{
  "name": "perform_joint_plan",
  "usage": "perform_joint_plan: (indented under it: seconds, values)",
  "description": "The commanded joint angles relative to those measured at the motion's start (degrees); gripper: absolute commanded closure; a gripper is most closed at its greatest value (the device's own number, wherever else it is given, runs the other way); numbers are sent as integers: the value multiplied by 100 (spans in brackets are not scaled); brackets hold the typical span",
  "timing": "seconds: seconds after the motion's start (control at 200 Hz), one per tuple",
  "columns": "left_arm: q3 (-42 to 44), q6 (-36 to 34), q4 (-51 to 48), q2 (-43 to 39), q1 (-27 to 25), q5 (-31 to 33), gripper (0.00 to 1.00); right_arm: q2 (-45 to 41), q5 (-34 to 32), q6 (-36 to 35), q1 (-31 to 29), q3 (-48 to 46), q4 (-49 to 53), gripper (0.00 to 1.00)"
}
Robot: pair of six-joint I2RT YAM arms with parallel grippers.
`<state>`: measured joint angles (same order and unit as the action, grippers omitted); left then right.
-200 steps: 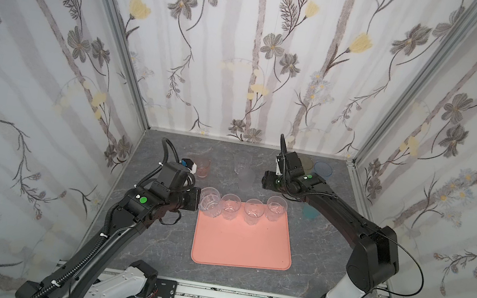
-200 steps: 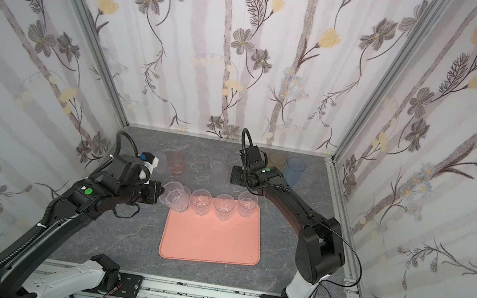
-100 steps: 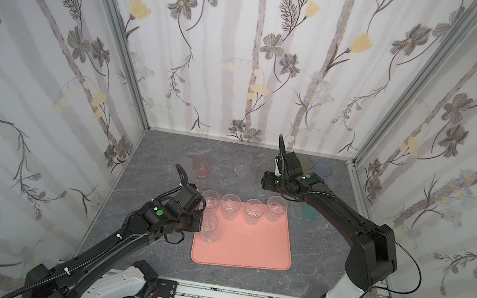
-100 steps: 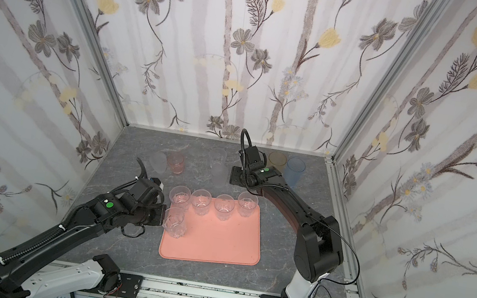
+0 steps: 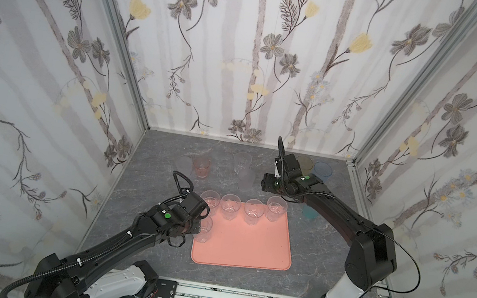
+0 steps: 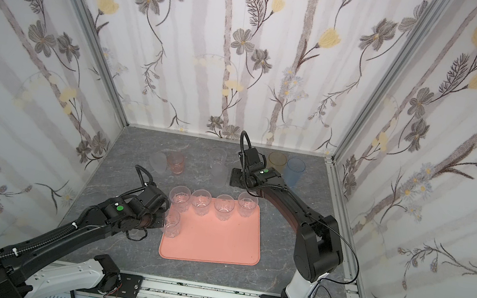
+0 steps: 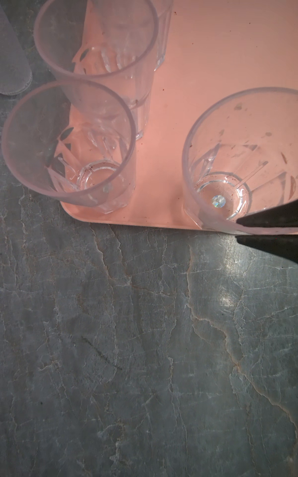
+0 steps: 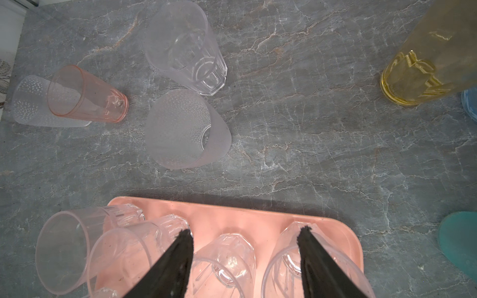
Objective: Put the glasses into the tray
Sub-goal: 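Set the clear glass on the tray and open the left gripper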
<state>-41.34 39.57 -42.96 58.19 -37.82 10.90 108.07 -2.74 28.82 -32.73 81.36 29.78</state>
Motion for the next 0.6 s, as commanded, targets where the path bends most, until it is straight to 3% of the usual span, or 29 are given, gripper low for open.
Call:
perform_joint_plan:
  seconds: [0.0, 0.37, 0.595]
  values:
    - [116, 236, 244, -54, -19, 272, 100, -14, 28, -9, -2, -12, -280, 35]
    - [197, 175, 549, 73, -53, 297, 97, -23, 19, 0, -5, -70, -308, 35]
    - [154, 130, 609, 140, -65, 255, 87, -12, 0, -2, 8, -68, -306, 35]
